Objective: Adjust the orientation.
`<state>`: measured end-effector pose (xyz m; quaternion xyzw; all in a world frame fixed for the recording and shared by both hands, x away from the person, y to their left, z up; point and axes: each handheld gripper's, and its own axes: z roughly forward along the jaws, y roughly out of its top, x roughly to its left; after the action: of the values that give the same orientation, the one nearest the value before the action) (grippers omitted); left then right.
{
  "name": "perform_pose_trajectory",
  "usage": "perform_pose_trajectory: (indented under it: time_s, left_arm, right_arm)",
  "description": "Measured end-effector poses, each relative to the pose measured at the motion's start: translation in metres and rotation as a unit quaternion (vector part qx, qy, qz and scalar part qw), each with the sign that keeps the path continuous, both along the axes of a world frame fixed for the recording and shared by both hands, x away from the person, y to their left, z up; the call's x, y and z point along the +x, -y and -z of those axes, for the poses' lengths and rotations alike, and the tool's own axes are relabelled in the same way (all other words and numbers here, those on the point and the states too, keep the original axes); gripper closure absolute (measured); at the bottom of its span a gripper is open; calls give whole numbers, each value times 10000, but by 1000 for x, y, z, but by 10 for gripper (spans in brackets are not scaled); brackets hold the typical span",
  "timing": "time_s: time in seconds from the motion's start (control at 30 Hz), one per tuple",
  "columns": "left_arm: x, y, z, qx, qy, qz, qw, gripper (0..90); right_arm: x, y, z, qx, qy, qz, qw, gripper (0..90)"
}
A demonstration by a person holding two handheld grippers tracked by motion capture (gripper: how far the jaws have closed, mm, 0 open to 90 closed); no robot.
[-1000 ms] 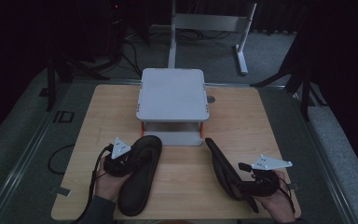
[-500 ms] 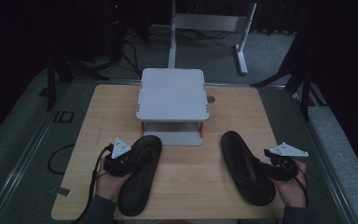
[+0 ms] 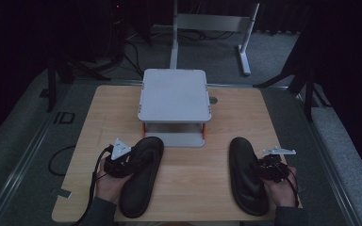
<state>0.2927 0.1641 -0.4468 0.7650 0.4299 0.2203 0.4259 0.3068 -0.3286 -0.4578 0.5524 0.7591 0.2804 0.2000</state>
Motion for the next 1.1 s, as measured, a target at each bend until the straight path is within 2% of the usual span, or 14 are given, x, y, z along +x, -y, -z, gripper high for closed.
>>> perform_pose_trajectory:
  time_s: [0.03,0.07,0.1,0.2,0.27,0.37,0.43,0.5,0.6,0.77,0.9,0.93,0.97,1.1]
  left_arm:
    - [0,0,0,-5,-2,-8,10000,507]
    - [0,0,0,-10,-2,-11,10000,507]
    - [1,0,1,3,-11,-7,10000,507]
    - [1,0,1,3,-25,-6,10000,507]
    - [1,1,1,0,-16,-8,10000,507]
    - [0,1,1,21,-13,16,10000,508]
    - [0,1,1,10,-6,4,10000,507]
    - [0,0,1,9,-5,6,10000,507]
    - [-1,-1,1,-2,8,-13,10000,507]
    - [-1,-2,0,-10,18,-40,10000,507]
    - [0,-1,0,-7,9,-26,10000,507]
    - [0,-1,0,-7,9,-26,10000,507]
    - [0,-1,1,-14,8,-25,10000,507]
    - [0,-1,1,-12,11,-25,10000,507]
  right_arm:
    - [0,0,0,-92,42,23,9999,712]
    - [-1,-1,-1,-223,87,-23,9997,726]
    - [-2,-3,-2,-191,95,-175,9996,747]
    - [-8,-16,-6,-155,180,-969,9950,790]
    - [-12,-29,-9,-63,294,-1515,9880,787]
    - [-20,-50,-13,-171,501,-2285,9721,756]
    - [-23,-57,-18,58,568,-2576,9646,571]
    - [-26,-57,-24,103,709,-2533,9647,515]
    - [-31,-49,-31,167,752,-2451,9664,429]
    - [-42,-30,-30,276,649,-2444,9671,319]
    - [-58,-8,-20,461,237,-2617,9638,177]
    - [-58,-8,-20,461,237,-2617,9638,177]
    - [-63,-5,-15,387,110,-2742,9608,146]
    - [-68,0,-7,181,-87,-2811,9595,141]
